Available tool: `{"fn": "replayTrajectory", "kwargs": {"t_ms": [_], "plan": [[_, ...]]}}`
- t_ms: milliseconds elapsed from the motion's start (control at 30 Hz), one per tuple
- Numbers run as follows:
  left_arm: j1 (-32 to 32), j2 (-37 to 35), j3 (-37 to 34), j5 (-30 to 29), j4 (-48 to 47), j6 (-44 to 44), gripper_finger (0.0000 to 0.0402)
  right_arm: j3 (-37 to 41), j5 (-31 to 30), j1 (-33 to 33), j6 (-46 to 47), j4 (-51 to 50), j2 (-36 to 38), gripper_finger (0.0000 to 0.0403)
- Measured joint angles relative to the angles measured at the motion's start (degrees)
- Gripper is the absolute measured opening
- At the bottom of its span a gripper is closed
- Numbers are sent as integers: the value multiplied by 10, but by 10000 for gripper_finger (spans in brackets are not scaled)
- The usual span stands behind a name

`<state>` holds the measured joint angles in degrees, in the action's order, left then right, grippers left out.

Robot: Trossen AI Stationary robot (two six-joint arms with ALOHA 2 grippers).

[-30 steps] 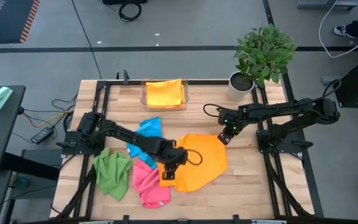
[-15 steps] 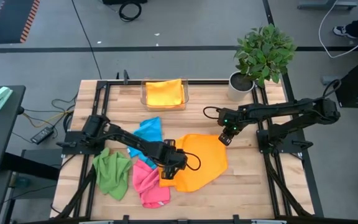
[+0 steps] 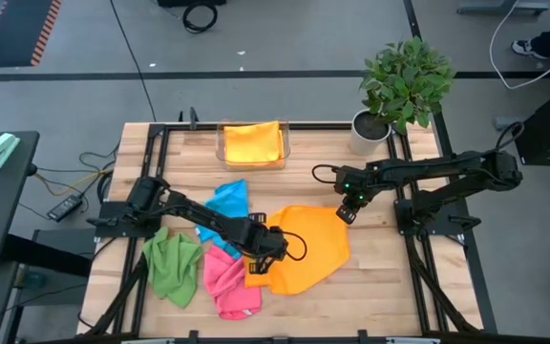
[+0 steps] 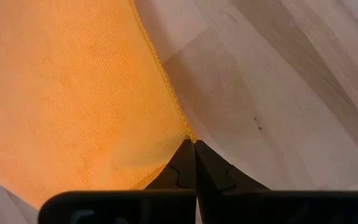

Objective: Fold microfiber towels
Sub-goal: Fold the orange microfiber towel

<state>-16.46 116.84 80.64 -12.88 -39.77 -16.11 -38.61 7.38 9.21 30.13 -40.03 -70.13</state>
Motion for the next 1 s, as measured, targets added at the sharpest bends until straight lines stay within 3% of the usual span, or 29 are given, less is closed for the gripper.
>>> {"fn": "replayTrajectory", "kwargs": {"t_ms": [100,167,433,600,700,833,900,1000], "plan": [[0,-1,0,-2,1,-28,34,0,0,0,-4,0,0,0],[0,-7,0,-2,6,-62,12,0,0,0,-14,-2,0,0],[0,-108,36,26,4,-98,8,-3,29,-19,1,-89,77,0],[-5,-228,29,28,8,-96,6,-52,22,-135,106,-127,187,0],[-14,-292,17,31,47,-85,7,-107,-46,-242,200,-126,224,0],[-25,-357,9,35,61,-35,6,-199,-190,-384,267,-140,217,0],[-18,-376,5,10,53,1,6,-248,-262,-418,267,-184,203,0],[26,-390,5,-3,54,66,6,-328,-339,-413,250,-309,177,0]]}}
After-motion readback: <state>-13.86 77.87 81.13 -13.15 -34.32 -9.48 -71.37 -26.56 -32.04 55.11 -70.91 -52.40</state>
